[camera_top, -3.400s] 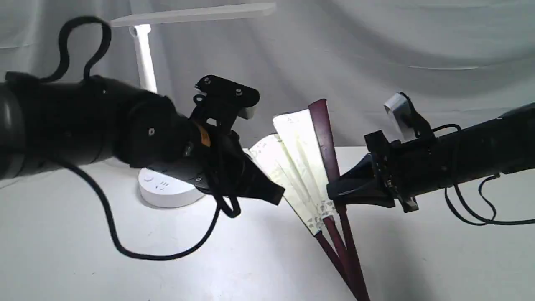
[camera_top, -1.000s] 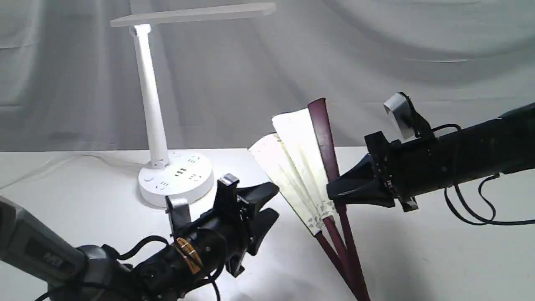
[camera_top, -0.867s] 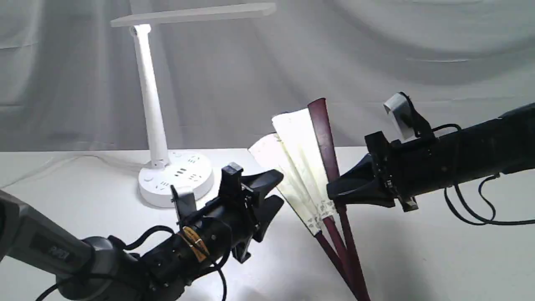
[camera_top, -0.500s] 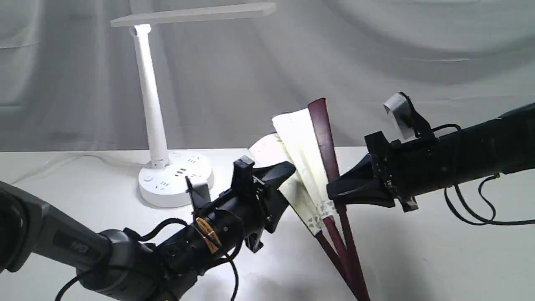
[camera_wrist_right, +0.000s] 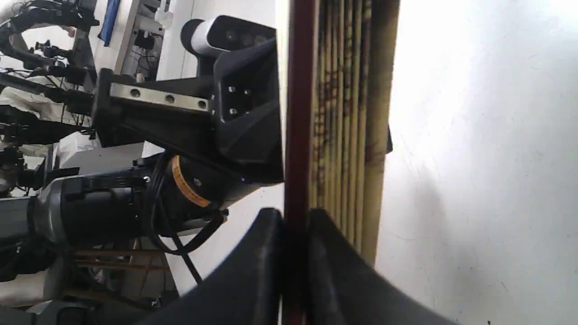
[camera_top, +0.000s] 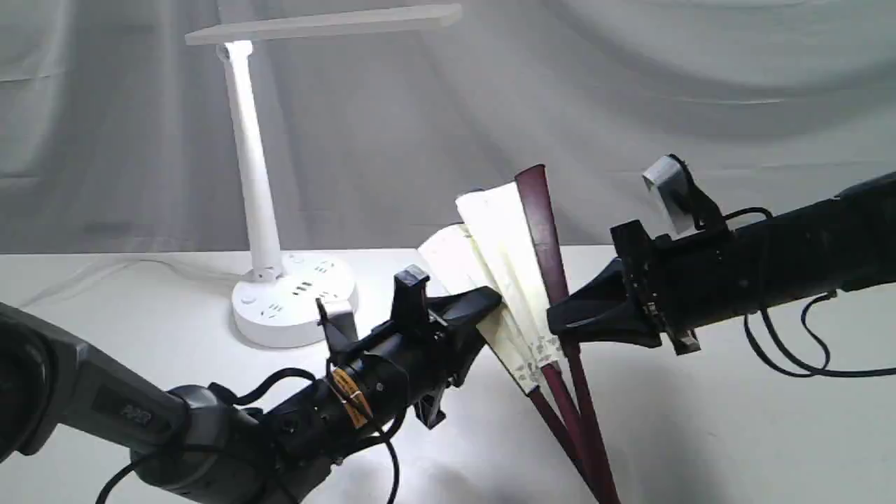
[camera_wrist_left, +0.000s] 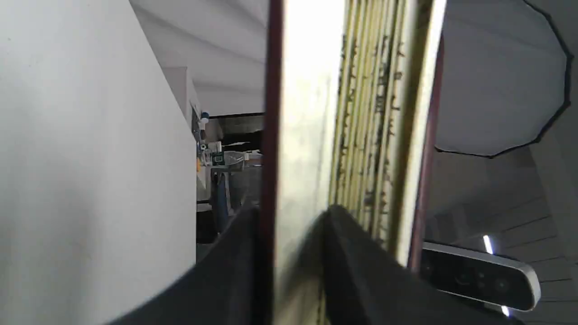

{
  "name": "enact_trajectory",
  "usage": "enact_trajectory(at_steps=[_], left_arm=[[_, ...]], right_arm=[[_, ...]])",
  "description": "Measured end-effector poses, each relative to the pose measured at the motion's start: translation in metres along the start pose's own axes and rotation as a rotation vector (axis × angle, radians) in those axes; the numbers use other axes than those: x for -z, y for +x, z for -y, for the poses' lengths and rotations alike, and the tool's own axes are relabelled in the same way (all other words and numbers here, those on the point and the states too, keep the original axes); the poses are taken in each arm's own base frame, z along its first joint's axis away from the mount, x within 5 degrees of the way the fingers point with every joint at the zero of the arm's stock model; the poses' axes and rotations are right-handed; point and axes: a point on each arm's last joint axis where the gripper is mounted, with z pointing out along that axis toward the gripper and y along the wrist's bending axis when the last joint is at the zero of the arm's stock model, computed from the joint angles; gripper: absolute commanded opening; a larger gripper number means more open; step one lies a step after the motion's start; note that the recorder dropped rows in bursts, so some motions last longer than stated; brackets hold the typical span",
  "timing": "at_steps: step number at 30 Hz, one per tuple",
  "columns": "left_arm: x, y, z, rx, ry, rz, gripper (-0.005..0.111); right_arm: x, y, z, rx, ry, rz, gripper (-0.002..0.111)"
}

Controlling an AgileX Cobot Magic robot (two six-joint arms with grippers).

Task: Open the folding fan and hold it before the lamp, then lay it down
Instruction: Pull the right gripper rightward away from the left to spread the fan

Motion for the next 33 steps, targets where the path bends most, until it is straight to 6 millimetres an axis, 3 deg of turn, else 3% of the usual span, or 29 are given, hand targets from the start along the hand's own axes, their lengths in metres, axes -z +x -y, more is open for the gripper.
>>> enact_trajectory(at_steps=[1, 10, 19, 33], left_arm=[[0.0, 0.0, 0.0, 0.0, 0.0, 0.0, 0.001], [0.0, 0.0, 0.001, 0.002, 0.006, -0.005, 0.0], [-0.003, 0.001, 0.003, 0.113, 0.008, -0.03, 0.0], [-0.01, 0.006, 0.008, 0.086, -0.002, -0.169, 0.0]], right_arm=[[0.0, 0.0, 0.0, 0.0, 0.0, 0.0, 0.0], [0.002, -0.001, 0.001, -0.015, -0.002, 0.007, 0.002], [0.002, -0.002, -0.001, -0.025, -0.018, 0.023, 0.041], [0.003, -0.012, 0.006, -0.043, 0.054, 0.133, 0.042]])
